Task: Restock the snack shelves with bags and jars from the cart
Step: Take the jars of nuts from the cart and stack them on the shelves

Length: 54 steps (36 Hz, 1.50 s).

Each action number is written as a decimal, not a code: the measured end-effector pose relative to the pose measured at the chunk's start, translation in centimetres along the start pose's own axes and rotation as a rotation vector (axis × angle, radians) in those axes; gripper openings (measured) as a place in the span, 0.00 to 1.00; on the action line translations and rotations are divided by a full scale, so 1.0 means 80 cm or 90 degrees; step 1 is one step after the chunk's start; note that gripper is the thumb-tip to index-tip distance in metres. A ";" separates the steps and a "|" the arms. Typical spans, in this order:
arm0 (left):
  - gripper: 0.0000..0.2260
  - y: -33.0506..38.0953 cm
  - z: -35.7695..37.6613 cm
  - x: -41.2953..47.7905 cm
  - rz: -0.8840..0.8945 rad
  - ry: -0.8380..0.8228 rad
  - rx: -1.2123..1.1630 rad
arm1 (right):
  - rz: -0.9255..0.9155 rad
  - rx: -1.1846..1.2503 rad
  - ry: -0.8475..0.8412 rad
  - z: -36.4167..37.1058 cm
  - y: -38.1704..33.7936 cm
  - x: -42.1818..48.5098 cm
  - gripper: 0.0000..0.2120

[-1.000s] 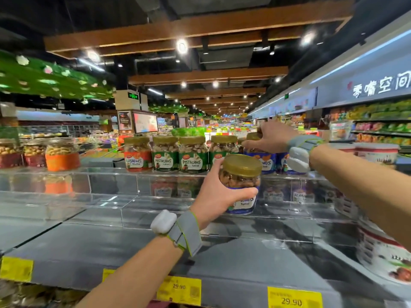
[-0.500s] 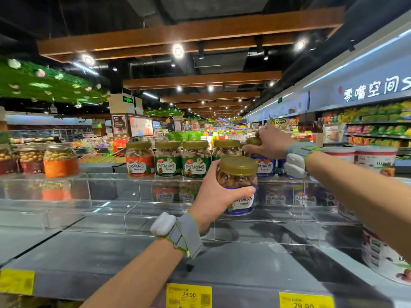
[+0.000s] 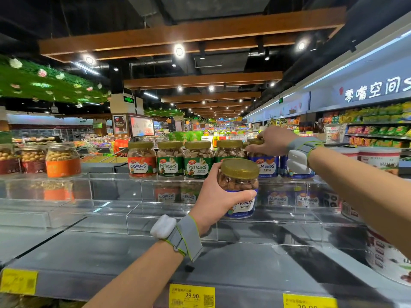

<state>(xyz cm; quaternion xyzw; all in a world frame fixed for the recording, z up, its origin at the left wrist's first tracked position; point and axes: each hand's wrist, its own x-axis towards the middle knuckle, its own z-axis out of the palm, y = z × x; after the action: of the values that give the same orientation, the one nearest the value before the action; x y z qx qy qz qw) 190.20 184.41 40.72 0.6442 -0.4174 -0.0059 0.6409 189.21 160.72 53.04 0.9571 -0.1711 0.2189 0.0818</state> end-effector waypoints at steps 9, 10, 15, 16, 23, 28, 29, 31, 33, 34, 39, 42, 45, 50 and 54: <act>0.32 0.004 -0.001 0.001 0.015 0.002 0.006 | -0.019 0.050 -0.015 0.000 0.006 0.001 0.36; 0.32 0.005 -0.002 0.002 0.016 0.004 0.007 | -0.019 0.049 -0.013 0.000 0.005 0.001 0.36; 0.34 0.007 0.000 0.004 0.019 0.008 0.015 | -0.015 0.019 -0.017 0.000 0.005 0.002 0.38; 0.34 0.008 0.000 0.004 0.020 0.008 0.017 | -0.013 0.017 -0.019 0.001 0.005 0.002 0.39; 0.34 0.009 0.001 0.002 0.011 0.011 0.018 | 0.015 0.022 -0.041 -0.007 0.007 0.005 0.38; 0.32 0.012 0.005 0.000 0.012 0.012 0.012 | 0.022 0.003 -0.030 -0.007 0.010 0.002 0.40; 0.32 0.012 0.005 0.000 0.012 0.013 0.010 | 0.023 -0.005 -0.025 -0.005 0.010 0.001 0.40; 0.32 0.012 0.007 0.000 0.008 0.014 0.008 | 0.021 -0.011 -0.018 -0.004 0.008 -0.002 0.39; 0.32 0.011 0.008 0.001 0.003 0.010 0.007 | 0.015 -0.011 -0.022 -0.007 0.007 -0.006 0.40; 0.32 0.011 0.009 0.002 0.001 0.008 0.009 | 0.010 -0.009 -0.026 -0.009 0.006 -0.008 0.41; 0.31 0.014 0.014 0.007 -0.007 -0.012 0.000 | -0.028 0.123 0.076 -0.032 0.013 -0.023 0.37; 0.32 0.020 0.021 0.015 -0.027 -0.028 -0.022 | -0.086 0.278 0.103 -0.056 0.002 -0.052 0.28; 0.28 0.024 0.035 0.024 -0.031 -0.048 -0.056 | -0.136 0.335 -0.030 -0.080 -0.013 -0.083 0.29; 0.21 0.017 0.074 0.044 -0.028 -0.045 -0.060 | -0.122 0.256 -0.233 -0.096 -0.009 -0.124 0.36; 0.28 0.015 0.111 0.052 -0.039 -0.080 -0.008 | -0.098 0.126 -0.177 -0.091 0.022 -0.138 0.40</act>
<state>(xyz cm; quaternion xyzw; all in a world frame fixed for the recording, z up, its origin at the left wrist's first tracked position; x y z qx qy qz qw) 187.44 175.10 42.33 0.6507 -0.4370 -0.0684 0.6172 176.40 164.02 54.68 0.9918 -0.0849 0.0932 -0.0211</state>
